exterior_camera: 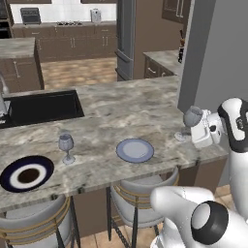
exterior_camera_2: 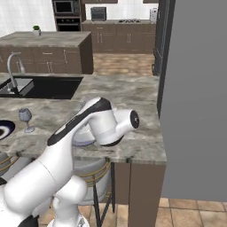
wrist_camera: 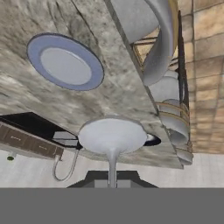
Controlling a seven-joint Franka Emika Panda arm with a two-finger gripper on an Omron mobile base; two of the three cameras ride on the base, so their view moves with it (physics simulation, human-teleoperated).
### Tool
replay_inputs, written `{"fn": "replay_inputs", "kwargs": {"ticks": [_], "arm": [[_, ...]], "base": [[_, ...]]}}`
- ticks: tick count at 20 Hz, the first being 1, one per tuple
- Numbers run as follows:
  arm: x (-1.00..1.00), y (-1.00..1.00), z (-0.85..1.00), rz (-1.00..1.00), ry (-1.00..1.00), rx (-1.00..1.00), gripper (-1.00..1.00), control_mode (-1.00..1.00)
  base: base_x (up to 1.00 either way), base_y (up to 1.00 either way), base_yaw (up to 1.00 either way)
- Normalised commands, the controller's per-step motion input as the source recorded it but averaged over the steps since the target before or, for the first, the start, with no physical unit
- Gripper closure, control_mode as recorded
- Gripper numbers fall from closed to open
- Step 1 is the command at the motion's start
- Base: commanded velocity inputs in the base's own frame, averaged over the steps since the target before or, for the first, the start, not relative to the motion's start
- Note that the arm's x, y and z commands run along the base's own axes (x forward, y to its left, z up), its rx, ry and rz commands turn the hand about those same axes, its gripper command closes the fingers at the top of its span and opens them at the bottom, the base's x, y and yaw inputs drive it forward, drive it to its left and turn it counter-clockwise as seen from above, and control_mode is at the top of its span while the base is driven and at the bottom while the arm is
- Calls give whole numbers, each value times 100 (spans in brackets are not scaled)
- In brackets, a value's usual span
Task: Retrieve the wine glasses from the counter and place one next to each plate.
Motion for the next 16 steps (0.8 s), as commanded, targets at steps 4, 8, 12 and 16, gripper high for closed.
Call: {"fn": "replay_inputs", "kwargs": {"ticks": [4,8,12,16], "arm": [[39,0,-23,0,2,-3,100,-100],[26,0,-35,0,1,-12,100,-100],[8,0,-28,0,3,-12,100,-100],[1,0,-29,0,2,0,100,-100]], "base": [[0,0,0],[0,0,0],[0,0,0],[0,0,0]]}}
